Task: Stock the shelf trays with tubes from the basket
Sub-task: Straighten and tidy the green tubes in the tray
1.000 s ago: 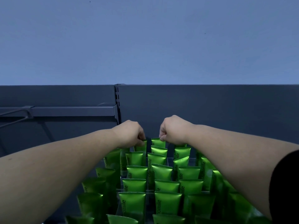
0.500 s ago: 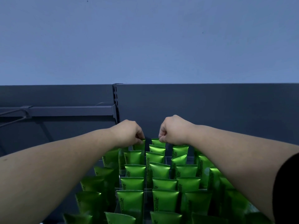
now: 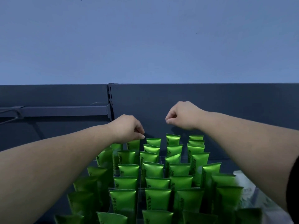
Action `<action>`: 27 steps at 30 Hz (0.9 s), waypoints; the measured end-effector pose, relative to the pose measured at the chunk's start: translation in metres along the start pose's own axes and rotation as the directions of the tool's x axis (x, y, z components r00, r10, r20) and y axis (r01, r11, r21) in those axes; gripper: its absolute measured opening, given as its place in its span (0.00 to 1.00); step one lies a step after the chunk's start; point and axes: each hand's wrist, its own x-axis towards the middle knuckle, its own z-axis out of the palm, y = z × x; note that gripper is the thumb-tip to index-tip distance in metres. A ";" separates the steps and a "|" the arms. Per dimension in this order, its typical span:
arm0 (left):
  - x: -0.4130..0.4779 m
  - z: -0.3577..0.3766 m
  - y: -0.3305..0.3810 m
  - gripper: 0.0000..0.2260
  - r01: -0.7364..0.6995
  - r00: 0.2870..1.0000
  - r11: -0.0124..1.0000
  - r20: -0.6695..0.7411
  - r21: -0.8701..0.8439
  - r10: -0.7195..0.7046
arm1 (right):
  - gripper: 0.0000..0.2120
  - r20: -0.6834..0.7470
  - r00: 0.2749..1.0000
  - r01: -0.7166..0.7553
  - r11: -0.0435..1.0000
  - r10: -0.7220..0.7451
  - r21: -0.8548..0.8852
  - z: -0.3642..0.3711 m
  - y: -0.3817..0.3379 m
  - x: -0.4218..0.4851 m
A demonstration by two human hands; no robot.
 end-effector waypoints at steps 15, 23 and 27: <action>0.020 0.013 0.026 0.11 -0.044 0.994 0.998 0.103 0.039 0.039 | 0.16 0.249 0.967 0.081 0.994 -0.060 -0.075 0.036 0.022 -0.001; 0.020 0.014 0.027 0.09 -0.038 0.995 0.999 0.091 0.022 0.036 | 0.16 0.272 0.957 0.115 0.993 -0.103 -0.027 0.032 0.022 -0.005; 0.019 0.013 0.028 0.10 -0.041 0.995 0.999 0.089 0.036 0.038 | 0.15 0.285 0.953 0.120 0.992 -0.105 -0.036 0.031 0.024 -0.006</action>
